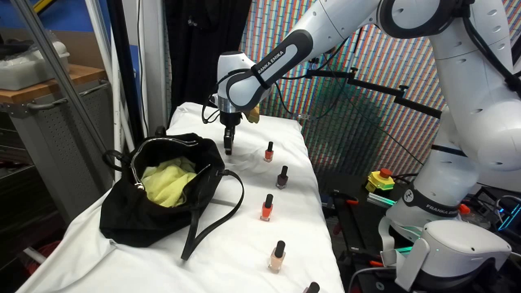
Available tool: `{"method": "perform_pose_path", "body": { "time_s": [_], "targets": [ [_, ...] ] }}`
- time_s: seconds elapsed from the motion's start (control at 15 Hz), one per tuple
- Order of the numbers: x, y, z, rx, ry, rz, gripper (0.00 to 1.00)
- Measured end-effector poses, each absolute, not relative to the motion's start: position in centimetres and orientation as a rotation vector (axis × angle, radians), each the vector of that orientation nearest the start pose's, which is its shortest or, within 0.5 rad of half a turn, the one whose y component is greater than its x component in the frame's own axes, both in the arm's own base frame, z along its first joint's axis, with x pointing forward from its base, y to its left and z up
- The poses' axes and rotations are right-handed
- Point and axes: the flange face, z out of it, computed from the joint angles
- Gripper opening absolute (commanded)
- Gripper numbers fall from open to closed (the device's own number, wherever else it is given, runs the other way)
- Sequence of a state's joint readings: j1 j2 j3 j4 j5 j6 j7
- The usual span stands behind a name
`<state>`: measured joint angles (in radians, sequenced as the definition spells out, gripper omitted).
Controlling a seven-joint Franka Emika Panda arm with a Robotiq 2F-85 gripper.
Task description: Place the nail polish bottles inside the black bag from right to left
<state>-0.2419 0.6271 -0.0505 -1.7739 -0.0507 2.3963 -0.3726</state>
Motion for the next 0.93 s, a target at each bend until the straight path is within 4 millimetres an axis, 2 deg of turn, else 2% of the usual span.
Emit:
{"method": "perform_pose_path", "body": {
  "time_s": [0.13, 0.67, 0.93],
  "targets": [
    [63.2, -18.8, 20.6, -3.193, -0.207, 0.040, 0.16],
    [63.1, -17.9, 20.8, -3.174, -0.231, 0.082, 0.15],
    [62.8, -16.2, 23.4, -3.166, -0.271, 0.072, 0.15]
  ]
}}
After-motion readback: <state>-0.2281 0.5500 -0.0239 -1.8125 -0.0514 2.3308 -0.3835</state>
